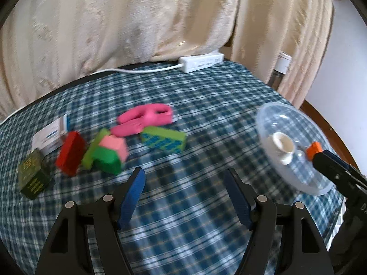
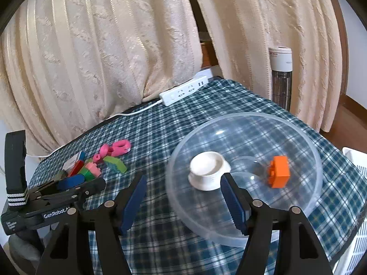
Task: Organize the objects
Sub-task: 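Withdraw both grippers from the bowl back toward the blocks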
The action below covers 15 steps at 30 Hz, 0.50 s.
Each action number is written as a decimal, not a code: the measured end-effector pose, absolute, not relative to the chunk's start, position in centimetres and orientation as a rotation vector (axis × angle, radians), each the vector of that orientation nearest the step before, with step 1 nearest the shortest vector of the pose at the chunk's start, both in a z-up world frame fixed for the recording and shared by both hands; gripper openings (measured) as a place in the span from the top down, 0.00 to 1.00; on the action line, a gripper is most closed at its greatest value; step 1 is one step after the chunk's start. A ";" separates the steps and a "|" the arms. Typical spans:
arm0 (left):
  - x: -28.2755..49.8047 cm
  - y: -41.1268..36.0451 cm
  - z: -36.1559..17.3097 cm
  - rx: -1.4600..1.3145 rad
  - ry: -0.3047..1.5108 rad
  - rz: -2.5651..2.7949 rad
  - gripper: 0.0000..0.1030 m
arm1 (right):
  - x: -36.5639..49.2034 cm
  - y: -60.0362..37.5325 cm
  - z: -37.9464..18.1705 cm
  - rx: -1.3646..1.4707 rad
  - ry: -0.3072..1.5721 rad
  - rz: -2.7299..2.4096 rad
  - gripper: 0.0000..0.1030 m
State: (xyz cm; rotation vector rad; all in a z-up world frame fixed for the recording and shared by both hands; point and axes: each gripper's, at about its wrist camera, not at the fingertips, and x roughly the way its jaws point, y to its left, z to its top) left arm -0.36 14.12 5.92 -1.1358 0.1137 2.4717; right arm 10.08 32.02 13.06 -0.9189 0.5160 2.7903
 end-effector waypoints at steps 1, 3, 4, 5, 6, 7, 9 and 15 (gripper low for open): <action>-0.5 13.3 5.7 -1.146 0.107 2.486 0.29 | 10.0 31.6 13.0 -0.925 0.512 2.794 0.31; -0.8 12.3 5.4 -1.162 0.099 2.505 0.29 | 9.6 30.9 12.9 -0.941 0.504 2.803 0.31; -0.9 11.7 5.3 -1.171 0.094 2.514 0.29 | 9.4 30.6 12.9 -0.950 0.501 2.808 0.31; -1.1 11.2 5.1 -1.181 0.089 2.523 0.29 | 9.1 30.2 12.8 -0.961 0.500 2.813 0.31; -1.2 10.5 4.8 -1.193 0.084 2.533 0.29 | 8.9 29.9 12.7 -0.972 0.499 2.817 0.31; -1.3 10.0 4.6 -1.201 0.081 2.538 0.29 | 8.7 29.6 12.6 -0.980 0.496 2.820 0.31; -1.5 9.1 4.2 -1.220 0.073 2.548 0.29 | 8.2 29.0 12.4 -0.999 0.486 2.825 0.30; -2.0 7.4 3.6 -1.251 0.043 2.557 0.29 | 6.7 26.8 11.9 -1.056 0.452 2.843 0.27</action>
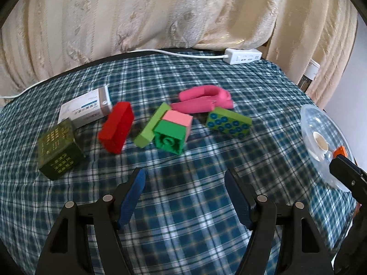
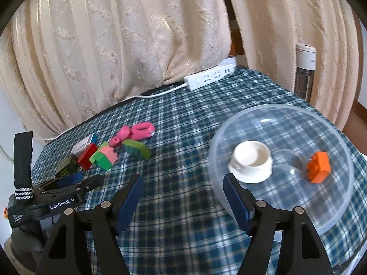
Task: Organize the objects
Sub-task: 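Withdraw both grippers from the bowl back toward the blocks, then grasp the light green long block upright with the right gripper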
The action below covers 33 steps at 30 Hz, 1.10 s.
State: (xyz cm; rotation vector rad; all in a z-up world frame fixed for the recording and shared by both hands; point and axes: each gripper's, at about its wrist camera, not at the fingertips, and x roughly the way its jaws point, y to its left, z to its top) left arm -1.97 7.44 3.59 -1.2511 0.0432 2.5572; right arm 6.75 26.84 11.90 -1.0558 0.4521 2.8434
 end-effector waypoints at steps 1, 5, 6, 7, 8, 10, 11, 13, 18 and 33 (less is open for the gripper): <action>-2.0 7.1 3.5 -1.255 0.038 2.558 0.29 | 6.5 26.6 11.8 -1.066 0.446 2.847 0.27; -2.3 6.4 3.2 -1.272 0.011 2.561 0.29 | 5.0 25.4 11.4 -1.117 0.432 2.868 0.27; -2.3 6.2 3.1 -1.276 0.004 2.562 0.29 | 4.5 25.0 11.2 -1.131 0.428 2.877 0.27; -2.4 5.9 2.9 -1.284 -0.005 2.564 0.29 | 4.1 24.7 11.1 -1.142 0.423 2.882 0.27; -2.5 5.6 2.8 -1.289 -0.010 2.566 0.29 | 3.6 24.5 11.0 -1.152 0.419 2.887 0.27; -2.6 5.2 2.6 -1.302 -0.021 2.573 0.29 | 2.5 24.0 10.7 -1.178 0.411 2.898 0.27; -2.7 5.0 2.5 -1.307 -0.030 2.575 0.29 | 2.1 23.9 10.5 -1.190 0.412 2.898 0.27; -2.8 4.7 2.5 -1.313 -0.045 2.580 0.29 | 1.0 23.8 10.2 -1.221 0.425 2.898 0.27; -3.0 4.4 2.4 -1.325 -0.057 2.584 0.29 | -1.3 23.7 9.7 -1.255 0.427 2.898 0.27; -3.7 3.8 1.7 -1.367 -0.080 2.583 0.29 | -6.6 22.0 9.5 -1.294 0.277 2.936 0.27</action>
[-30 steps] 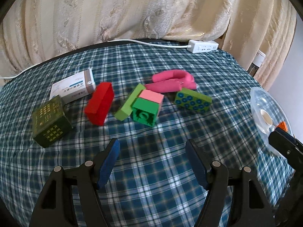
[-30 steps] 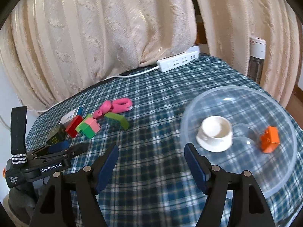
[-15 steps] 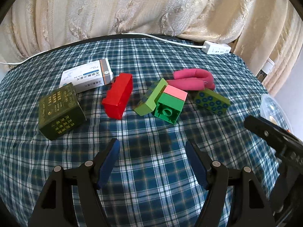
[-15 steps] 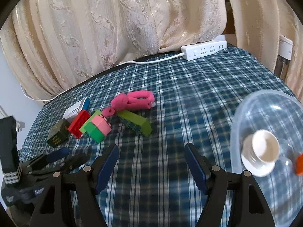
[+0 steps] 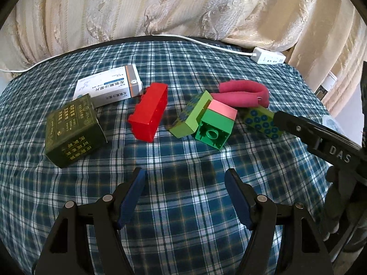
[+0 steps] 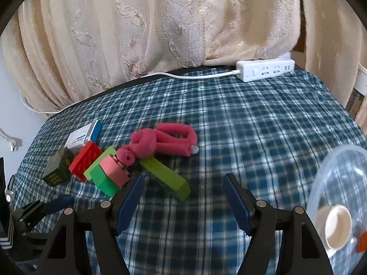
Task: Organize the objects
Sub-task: 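Grasp the light green long block upright with the right gripper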
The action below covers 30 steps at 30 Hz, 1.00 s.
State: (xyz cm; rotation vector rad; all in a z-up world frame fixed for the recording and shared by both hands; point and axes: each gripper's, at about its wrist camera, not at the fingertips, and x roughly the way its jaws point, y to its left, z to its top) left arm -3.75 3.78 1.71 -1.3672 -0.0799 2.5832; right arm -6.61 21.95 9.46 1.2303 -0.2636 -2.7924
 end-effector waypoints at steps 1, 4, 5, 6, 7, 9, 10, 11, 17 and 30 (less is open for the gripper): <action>-3.8 3.8 1.7 -1.368 -0.081 2.584 0.29 | -6.8 21.8 9.4 1.231 -0.256 -2.786 0.27; -3.9 3.7 1.7 -1.372 -0.086 2.586 0.29 | -7.5 21.0 9.3 1.230 -0.221 -2.764 0.29; -3.9 3.6 1.7 -1.373 -0.087 2.586 0.29 | -7.6 20.8 9.2 1.231 -0.209 -2.757 0.31; -4.0 3.6 1.7 -1.375 -0.088 2.587 0.29 | -7.8 20.5 9.1 1.232 -0.196 -2.749 0.33; -4.0 3.6 1.7 -1.376 -0.088 2.587 0.29 | -7.9 20.3 9.0 1.232 -0.182 -2.743 0.35; -4.0 3.6 1.6 -1.378 -0.087 2.589 0.29 | -8.0 19.8 9.0 1.229 -0.155 -2.737 0.37; -4.1 3.6 1.6 -1.378 -0.085 2.589 0.29 | -8.1 19.6 8.9 1.228 -0.142 -2.734 0.39; -4.1 3.7 1.6 -1.378 -0.083 2.590 0.29 | -8.2 19.4 8.8 1.232 -0.129 -2.731 0.42; -4.2 3.6 1.5 -1.373 -0.077 2.594 0.29 | -8.4 19.1 8.1 1.267 -0.115 -2.709 0.69; -4.2 4.1 2.0 -1.321 -0.051 2.612 0.29 | -5.5 20.6 8.2 1.231 -0.164 -2.771 0.84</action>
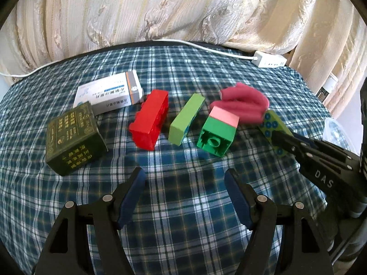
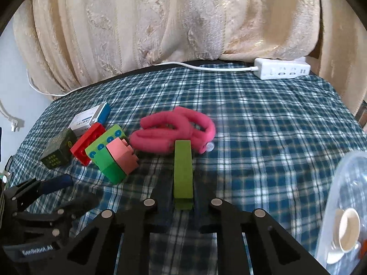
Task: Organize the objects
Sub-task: 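Grasp the light green long block upright with the right gripper, then grasp the green-and-pink stacked block with the left gripper while the right gripper holds the green block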
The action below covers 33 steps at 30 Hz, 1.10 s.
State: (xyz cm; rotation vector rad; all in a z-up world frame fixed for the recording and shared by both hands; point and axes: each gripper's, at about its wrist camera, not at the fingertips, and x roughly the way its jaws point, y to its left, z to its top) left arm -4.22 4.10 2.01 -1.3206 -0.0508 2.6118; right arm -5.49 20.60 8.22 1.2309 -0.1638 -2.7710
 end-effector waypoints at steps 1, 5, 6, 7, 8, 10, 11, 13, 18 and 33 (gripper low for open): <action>-4.2 4.2 2.1 -1.313 -0.044 2.614 0.29 | -5.3 20.7 8.2 1.230 -0.154 -2.786 0.84; -4.2 4.9 2.1 -1.291 -0.013 2.614 0.29 | -5.0 21.4 8.0 1.232 -0.192 -2.791 0.84; -4.2 5.0 2.0 -1.289 -0.008 2.612 0.29 | -5.0 21.7 8.0 1.231 -0.213 -2.790 0.84; -4.3 5.1 2.0 -1.289 -0.004 2.608 0.29 | -5.0 22.0 8.0 1.230 -0.235 -2.788 0.84; -4.3 5.2 1.9 -1.292 -0.002 2.604 0.29 | -4.9 22.2 7.9 1.230 -0.252 -2.786 0.84; -4.4 5.2 1.9 -1.293 -0.007 2.607 0.29 | -4.9 22.5 7.8 1.230 -0.277 -2.783 0.84; -4.4 5.1 2.0 -1.292 -0.011 2.608 0.29 | -4.9 22.6 7.8 1.229 -0.281 -2.783 0.84; -4.4 5.1 2.1 -1.293 -0.019 2.608 0.29 | -5.0 22.6 7.8 1.225 -0.278 -2.782 0.84; -4.5 5.5 2.7 -1.300 -0.005 2.606 0.29 | -4.8 22.5 7.9 1.223 -0.261 -2.787 0.84; -6.6 6.5 2.7 -1.296 0.057 2.650 0.29 | -4.5 22.4 8.1 1.223 -0.203 -2.822 0.84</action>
